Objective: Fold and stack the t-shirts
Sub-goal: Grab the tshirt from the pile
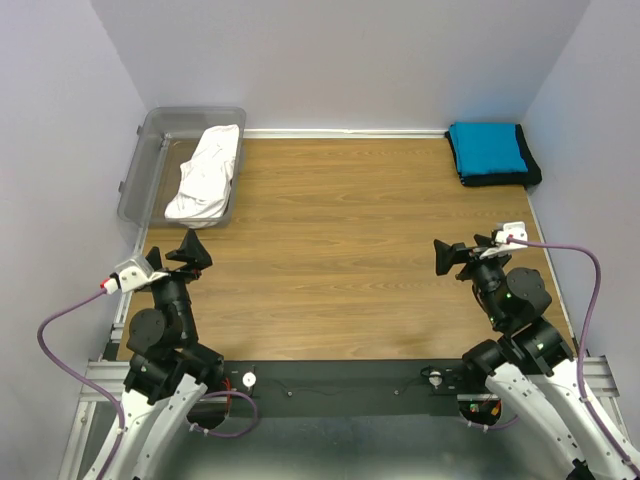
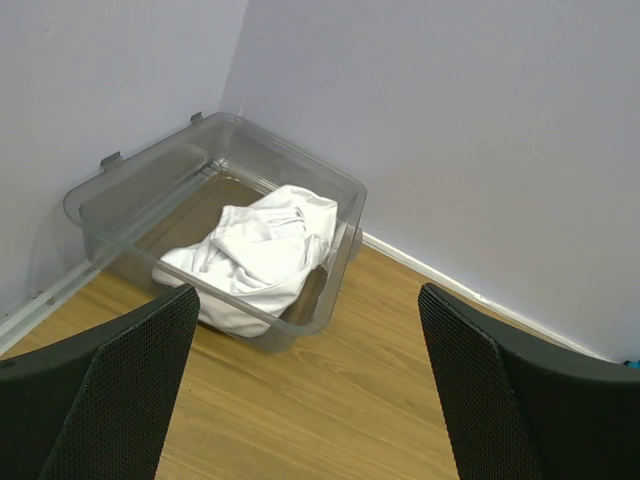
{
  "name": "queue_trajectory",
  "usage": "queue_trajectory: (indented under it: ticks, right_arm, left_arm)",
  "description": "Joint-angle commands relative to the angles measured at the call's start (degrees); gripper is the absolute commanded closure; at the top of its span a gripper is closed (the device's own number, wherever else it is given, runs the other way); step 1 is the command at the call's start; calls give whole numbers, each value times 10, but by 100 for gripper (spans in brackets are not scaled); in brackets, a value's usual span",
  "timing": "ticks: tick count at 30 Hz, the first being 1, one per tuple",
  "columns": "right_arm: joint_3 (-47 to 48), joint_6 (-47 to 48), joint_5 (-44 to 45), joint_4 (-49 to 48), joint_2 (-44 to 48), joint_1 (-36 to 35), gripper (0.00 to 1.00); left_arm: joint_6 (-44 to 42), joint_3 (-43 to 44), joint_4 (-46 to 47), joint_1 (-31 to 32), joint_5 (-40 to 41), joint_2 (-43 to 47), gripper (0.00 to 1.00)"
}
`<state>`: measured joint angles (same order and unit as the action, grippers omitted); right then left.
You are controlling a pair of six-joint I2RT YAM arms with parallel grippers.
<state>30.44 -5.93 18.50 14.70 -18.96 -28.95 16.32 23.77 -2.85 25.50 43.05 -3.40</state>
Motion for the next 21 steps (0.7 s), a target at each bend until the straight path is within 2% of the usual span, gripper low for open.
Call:
queue_trajectory:
  ticks: [1, 5, 7, 11, 14, 16, 18, 21]
  right_arm:
    - [15, 5, -3, 6, -4, -4, 0]
    - [17, 0, -4, 5, -11, -4, 0]
    - [20, 0, -4, 6, -20, -5, 0]
    - [24, -2, -5, 9, -34, -4, 0]
    - [25, -4, -11, 13, -31, -5, 0]
    - [24, 0, -26, 14, -28, -4, 0]
    - [24, 4, -32, 14, -27, -4, 0]
    - [25, 4, -32, 14, -27, -4, 0]
  left_arm:
    - [24, 7, 3, -3, -2, -17, 1]
    - [43, 33, 2, -3, -49, -77, 1]
    - [80, 60, -8, -4, -67, -113, 1]
    - [115, 98, -1, -3, -123, -232, 1]
    - [134, 130, 20, -4, -127, -298, 2]
    - [151, 172, 8, -11, -110, -375, 1]
    - [147, 206, -7, -34, -132, -463, 1]
    - [160, 267, -37, -114, -211, -575, 1]
